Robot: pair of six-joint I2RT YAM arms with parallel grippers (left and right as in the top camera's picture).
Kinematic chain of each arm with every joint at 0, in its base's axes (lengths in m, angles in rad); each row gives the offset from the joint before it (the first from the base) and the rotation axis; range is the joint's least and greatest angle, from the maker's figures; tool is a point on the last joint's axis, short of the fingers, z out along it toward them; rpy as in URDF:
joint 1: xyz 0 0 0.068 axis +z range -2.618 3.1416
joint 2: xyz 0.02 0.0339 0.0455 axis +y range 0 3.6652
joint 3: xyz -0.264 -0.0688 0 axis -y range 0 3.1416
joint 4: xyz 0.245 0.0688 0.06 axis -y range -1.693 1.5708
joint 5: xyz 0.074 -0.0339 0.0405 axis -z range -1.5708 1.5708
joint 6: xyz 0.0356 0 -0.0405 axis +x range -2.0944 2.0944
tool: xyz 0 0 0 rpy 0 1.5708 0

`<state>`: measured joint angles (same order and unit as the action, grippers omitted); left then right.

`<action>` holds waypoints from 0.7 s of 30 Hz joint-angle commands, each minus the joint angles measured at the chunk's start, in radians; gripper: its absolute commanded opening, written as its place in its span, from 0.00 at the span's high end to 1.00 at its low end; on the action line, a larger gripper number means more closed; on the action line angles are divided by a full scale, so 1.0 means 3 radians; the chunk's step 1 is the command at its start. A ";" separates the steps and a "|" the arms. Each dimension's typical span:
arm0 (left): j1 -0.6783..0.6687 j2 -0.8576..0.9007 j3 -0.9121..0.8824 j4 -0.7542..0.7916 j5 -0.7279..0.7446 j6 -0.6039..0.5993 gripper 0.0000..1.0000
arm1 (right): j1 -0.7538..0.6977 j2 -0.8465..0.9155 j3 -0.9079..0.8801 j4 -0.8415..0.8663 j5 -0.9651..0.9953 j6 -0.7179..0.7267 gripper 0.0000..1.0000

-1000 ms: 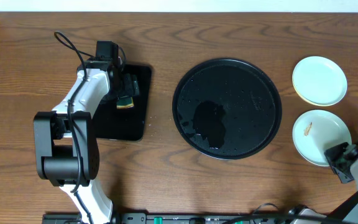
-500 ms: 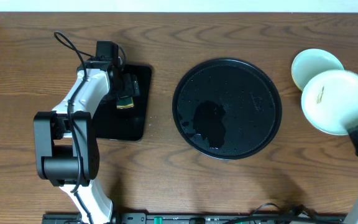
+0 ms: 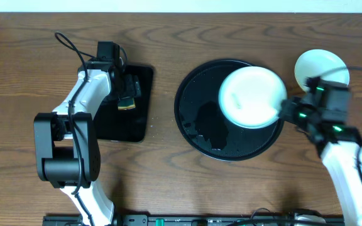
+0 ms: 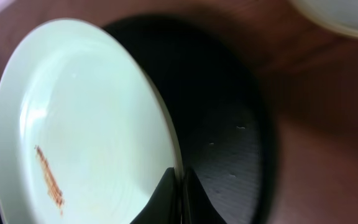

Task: Clean dirty plates on tray and stack at the side
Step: 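Grasp the stained mint plate rim and drag it onto the round tray, then tilt the stained mint plate up at the tray's right edge, right gripper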

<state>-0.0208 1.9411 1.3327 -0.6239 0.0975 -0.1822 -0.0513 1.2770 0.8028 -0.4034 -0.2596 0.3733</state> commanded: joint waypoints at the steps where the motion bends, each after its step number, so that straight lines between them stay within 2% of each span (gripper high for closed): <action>1: 0.0009 0.0015 -0.0018 -0.0008 -0.0042 0.0020 0.13 | 0.0429 0.0387 0.0023 0.0258 0.0665 0.0192 0.99; 6: 0.0009 0.0015 -0.0018 -0.0008 -0.0042 0.0019 0.13 | 0.0640 0.0862 0.0023 0.0645 0.0823 0.0287 0.99; 8: 0.0009 0.0015 -0.0018 -0.0008 -0.0042 0.0020 0.13 | 0.0669 0.1006 0.0023 0.0745 0.0813 0.0285 0.94; 9: 0.0009 0.0015 -0.0018 -0.0008 -0.0042 0.0020 0.13 | 0.0673 0.1047 0.0023 0.0767 0.0813 0.0270 0.87; 11: 0.0009 0.0015 -0.0018 -0.0008 -0.0042 0.0020 0.13 | 0.0675 0.1078 0.0023 0.0782 0.0807 0.0183 0.67; 14: 0.0009 0.0015 -0.0018 -0.0008 -0.0042 0.0020 0.13 | 0.0657 0.1055 0.0076 0.0740 0.0596 -0.0585 0.47; 17: 0.0009 0.0015 -0.0018 -0.0008 -0.0042 0.0020 0.13 | 0.0577 0.1055 0.0324 0.0429 0.0483 -0.1179 0.43; 21: 0.0009 0.0015 -0.0018 -0.0008 -0.0042 0.0020 0.13 | 0.0484 0.1087 0.0617 0.0215 0.0289 -0.1464 0.45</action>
<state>-0.0204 1.9411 1.3327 -0.6239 0.0975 -0.1822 0.1158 1.5967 0.9188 -0.3279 -0.1078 0.0795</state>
